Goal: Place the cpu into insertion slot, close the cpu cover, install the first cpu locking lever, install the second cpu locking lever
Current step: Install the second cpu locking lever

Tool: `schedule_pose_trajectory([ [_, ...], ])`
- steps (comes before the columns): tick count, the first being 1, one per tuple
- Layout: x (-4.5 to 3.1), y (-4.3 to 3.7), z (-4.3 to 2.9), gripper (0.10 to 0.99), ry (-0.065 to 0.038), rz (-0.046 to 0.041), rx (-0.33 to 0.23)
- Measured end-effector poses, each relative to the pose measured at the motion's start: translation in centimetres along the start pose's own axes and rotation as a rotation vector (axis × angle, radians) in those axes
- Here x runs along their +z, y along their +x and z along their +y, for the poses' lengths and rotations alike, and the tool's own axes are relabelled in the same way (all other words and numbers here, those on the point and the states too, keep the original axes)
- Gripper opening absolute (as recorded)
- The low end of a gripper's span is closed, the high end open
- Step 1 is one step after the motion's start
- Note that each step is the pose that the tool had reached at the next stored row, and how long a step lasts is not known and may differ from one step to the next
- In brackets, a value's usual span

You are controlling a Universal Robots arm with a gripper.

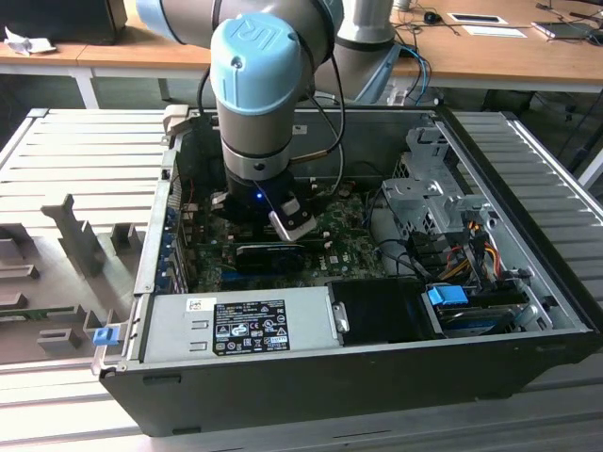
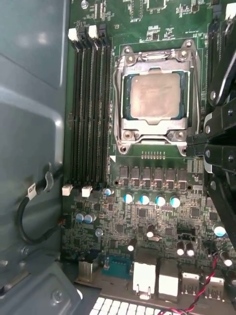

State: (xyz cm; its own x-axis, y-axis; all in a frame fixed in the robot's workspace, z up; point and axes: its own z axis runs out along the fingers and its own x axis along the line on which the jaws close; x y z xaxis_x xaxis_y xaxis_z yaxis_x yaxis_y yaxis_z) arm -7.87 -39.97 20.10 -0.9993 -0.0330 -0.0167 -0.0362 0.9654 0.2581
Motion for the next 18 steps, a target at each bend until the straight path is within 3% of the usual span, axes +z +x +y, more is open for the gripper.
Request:
schedule_pose_trajectory([
  [3,0.39,0.03,-0.10,0.106,-0.020,-0.0009,0.000],
  [6,0.59,0.11,-0.17,0.106,-0.031,-0.0011,0.000],
  [14,-1.87,0.11,0.50,0.106,-0.031,-0.0012,0.000],
  [18,-2.03,0.10,0.54,0.106,-0.032,-0.0013,0.000],
])
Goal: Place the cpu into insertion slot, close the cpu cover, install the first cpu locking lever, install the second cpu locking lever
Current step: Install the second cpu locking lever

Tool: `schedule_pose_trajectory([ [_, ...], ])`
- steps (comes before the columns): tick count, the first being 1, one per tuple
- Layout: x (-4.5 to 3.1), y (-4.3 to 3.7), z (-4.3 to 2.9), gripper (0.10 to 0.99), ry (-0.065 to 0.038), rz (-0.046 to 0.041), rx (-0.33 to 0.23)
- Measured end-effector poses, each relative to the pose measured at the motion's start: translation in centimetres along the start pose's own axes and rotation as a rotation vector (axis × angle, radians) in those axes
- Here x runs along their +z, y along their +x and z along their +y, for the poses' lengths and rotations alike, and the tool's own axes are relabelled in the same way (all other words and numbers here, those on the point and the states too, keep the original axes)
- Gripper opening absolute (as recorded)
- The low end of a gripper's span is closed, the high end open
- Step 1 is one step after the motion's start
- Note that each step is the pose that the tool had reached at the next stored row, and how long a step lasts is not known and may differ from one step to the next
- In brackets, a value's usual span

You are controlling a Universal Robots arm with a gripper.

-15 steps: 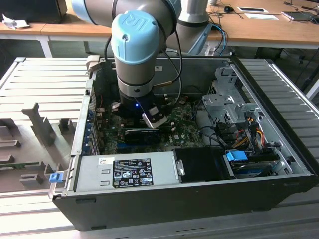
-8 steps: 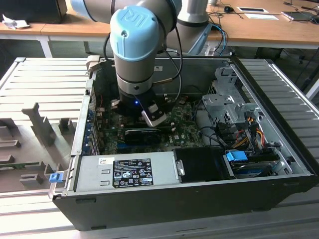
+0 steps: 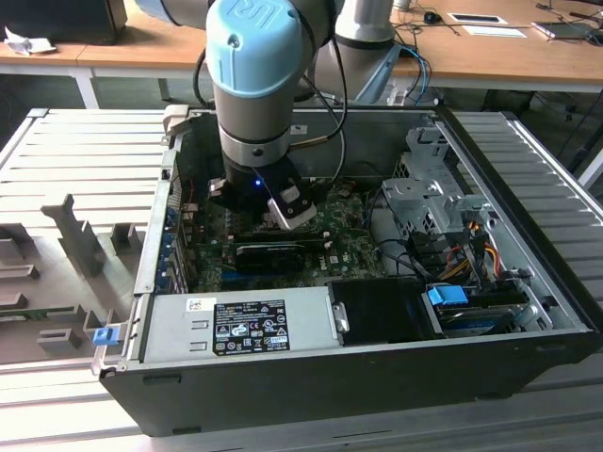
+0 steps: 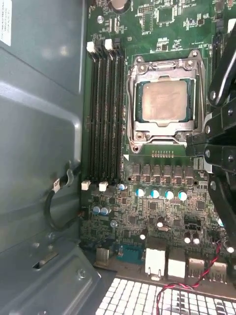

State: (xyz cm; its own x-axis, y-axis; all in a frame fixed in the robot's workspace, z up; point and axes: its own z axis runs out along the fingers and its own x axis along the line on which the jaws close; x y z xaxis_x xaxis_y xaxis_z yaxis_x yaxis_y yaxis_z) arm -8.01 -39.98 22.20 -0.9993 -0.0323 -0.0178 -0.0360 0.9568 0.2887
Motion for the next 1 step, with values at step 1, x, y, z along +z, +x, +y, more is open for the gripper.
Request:
schedule_pose_trajectory([
  [1,0.00,0.00,0.00,0.106,0.000,0.0000,0.000],
])
